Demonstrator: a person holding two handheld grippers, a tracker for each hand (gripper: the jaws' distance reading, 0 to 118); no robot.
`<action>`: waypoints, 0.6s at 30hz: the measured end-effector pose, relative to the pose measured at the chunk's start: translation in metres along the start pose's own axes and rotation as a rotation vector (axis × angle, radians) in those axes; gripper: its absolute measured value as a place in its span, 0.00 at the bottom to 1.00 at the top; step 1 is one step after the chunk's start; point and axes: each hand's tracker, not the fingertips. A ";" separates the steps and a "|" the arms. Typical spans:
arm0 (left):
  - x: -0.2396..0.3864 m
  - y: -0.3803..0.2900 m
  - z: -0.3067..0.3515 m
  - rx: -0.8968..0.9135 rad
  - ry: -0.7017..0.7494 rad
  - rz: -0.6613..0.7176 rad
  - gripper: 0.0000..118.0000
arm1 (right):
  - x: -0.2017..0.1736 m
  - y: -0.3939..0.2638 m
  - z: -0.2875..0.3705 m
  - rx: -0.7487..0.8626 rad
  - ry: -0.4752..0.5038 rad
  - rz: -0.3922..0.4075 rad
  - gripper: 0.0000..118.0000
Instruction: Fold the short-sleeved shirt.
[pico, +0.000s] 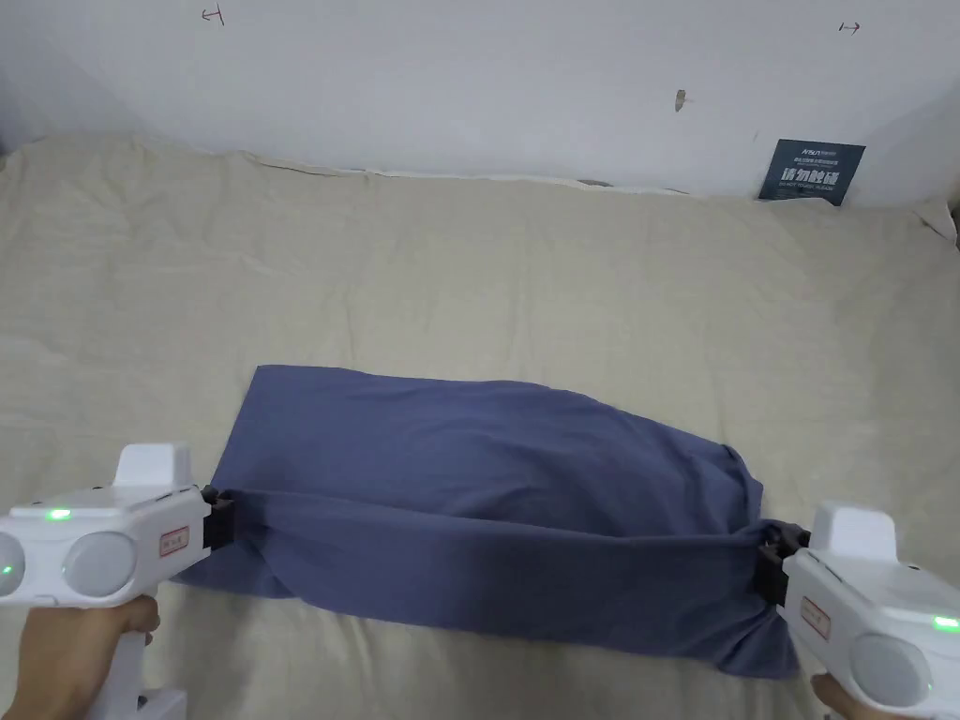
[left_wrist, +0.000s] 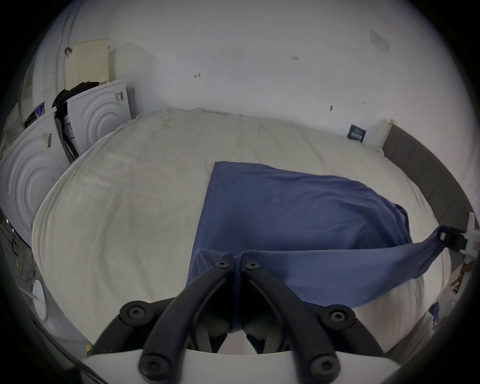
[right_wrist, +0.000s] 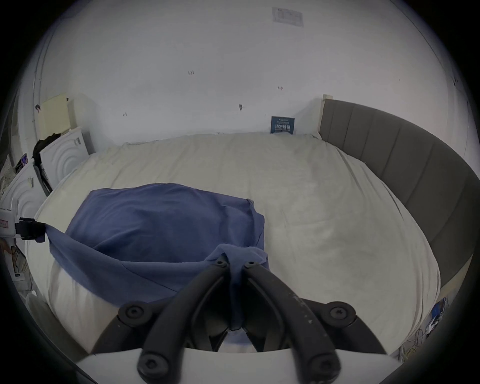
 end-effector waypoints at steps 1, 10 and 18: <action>0.001 0.005 -0.012 -0.027 0.007 -0.006 0.04 | 0.000 0.004 -0.013 -0.025 -0.005 -0.002 0.06; 0.010 0.016 -0.105 -0.231 0.056 -0.033 0.04 | -0.006 0.003 -0.122 -0.250 -0.043 -0.044 0.06; 0.017 0.013 -0.099 -0.219 0.082 -0.047 0.04 | -0.003 -0.023 -0.132 -0.241 -0.037 -0.138 0.06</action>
